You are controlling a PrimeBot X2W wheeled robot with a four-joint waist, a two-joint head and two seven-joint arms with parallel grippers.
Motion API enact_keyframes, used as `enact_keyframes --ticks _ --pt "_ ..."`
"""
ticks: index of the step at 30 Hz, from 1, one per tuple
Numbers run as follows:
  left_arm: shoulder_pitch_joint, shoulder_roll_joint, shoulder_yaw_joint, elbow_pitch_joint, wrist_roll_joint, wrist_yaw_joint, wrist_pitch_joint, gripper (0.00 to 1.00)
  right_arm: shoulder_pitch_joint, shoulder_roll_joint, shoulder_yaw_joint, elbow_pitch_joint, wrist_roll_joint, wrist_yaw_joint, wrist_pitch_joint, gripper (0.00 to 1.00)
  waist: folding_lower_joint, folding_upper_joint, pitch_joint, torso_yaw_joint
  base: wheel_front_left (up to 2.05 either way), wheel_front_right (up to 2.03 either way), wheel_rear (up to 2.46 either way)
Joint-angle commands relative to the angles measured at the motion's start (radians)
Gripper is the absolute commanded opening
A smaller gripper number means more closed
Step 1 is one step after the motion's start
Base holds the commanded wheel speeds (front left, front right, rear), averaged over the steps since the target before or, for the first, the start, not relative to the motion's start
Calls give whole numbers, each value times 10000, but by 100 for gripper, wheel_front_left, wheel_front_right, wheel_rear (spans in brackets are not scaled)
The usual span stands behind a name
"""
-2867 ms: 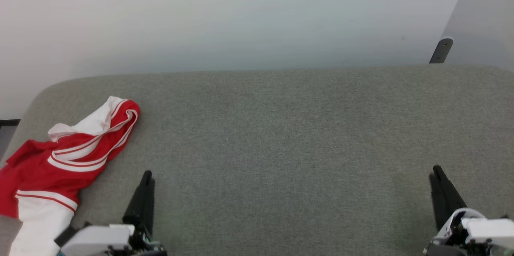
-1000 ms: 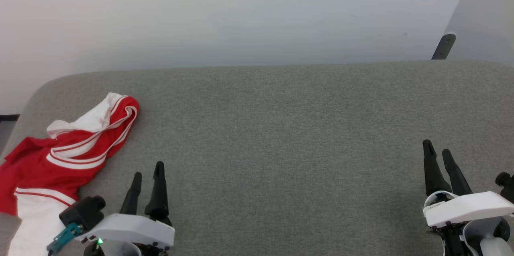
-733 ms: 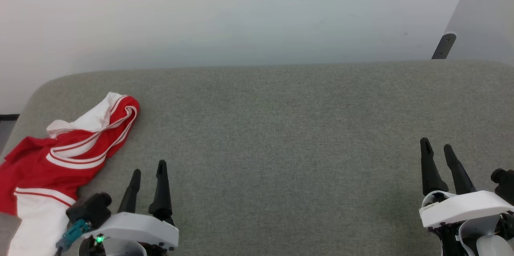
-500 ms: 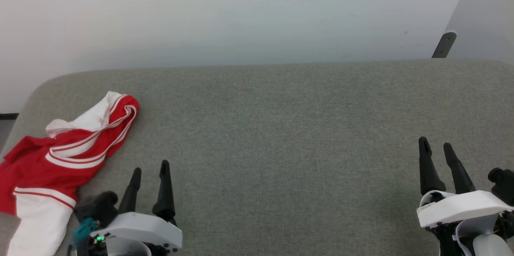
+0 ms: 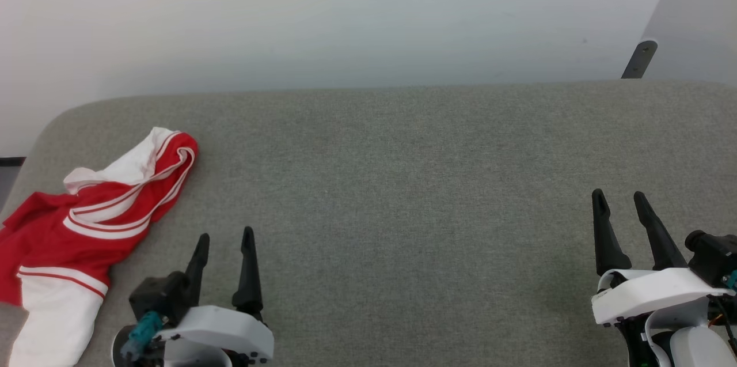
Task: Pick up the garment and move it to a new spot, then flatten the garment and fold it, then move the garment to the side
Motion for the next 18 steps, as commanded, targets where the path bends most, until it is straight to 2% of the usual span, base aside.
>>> enact_keyframes --ticks 1,10,18 --pt "-89 55 -37 -96 235 33 -83 100 -214 -69 27 -45 -233 7 -75 100 0 -1 1 3 0 0 0" --pt "-257 66 -115 64 907 75 -277 100 -227 -97 -67 57 -713 8 -279 100 0 -1 71 30 0 0 0" --pt "-249 -40 76 334 1340 -89 -458 100 6 32 -187 114 -1102 9 -455 100 0 -1 74 50 0 0 0"
